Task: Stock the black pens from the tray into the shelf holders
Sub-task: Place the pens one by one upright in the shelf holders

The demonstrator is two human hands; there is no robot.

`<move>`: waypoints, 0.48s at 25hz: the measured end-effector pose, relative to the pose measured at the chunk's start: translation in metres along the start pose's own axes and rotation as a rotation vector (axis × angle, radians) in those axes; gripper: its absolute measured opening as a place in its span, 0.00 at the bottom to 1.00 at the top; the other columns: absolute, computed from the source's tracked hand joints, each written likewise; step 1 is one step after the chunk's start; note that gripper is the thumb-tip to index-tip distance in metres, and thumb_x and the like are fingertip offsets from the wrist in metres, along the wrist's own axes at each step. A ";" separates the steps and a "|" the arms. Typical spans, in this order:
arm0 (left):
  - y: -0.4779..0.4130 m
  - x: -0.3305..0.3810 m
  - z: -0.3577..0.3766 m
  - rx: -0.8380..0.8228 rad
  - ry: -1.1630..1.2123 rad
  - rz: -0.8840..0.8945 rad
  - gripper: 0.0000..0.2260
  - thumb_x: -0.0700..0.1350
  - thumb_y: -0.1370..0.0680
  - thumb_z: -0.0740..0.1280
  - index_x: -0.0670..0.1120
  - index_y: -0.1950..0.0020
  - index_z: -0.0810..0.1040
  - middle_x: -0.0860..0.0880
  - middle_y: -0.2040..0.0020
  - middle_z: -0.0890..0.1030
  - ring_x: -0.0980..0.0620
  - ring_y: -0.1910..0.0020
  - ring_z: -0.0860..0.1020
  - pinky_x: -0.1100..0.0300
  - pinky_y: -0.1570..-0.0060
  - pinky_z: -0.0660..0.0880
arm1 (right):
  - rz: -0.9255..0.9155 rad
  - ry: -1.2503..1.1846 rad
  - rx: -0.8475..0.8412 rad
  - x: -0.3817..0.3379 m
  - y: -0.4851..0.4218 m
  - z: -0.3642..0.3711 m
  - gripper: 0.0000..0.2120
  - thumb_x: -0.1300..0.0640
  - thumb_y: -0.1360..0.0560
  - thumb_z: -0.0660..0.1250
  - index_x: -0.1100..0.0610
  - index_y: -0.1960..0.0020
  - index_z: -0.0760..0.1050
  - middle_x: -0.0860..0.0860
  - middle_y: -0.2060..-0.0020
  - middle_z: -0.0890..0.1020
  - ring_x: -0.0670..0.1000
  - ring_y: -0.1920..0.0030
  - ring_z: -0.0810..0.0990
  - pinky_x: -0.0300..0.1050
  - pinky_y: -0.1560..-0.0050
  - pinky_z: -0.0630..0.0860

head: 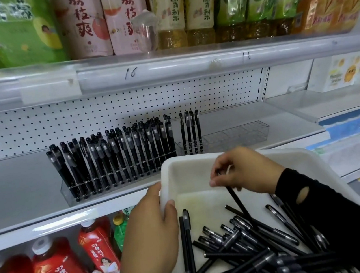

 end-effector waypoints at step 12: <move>0.000 0.000 0.000 0.011 0.003 -0.005 0.12 0.47 0.18 0.60 0.60 0.36 0.72 0.61 0.54 0.79 0.61 0.57 0.78 0.68 0.62 0.71 | -0.162 -0.319 -0.206 -0.008 0.007 0.038 0.06 0.63 0.27 0.75 0.54 0.53 0.82 0.51 0.59 0.86 0.47 0.63 0.84 0.40 0.55 0.81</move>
Point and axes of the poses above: each hand's wrist, its own y-axis away from the middle knuckle, its own z-axis out of the palm, x = y × z, the point moved 4 cm from there along -y, towards the middle knuckle
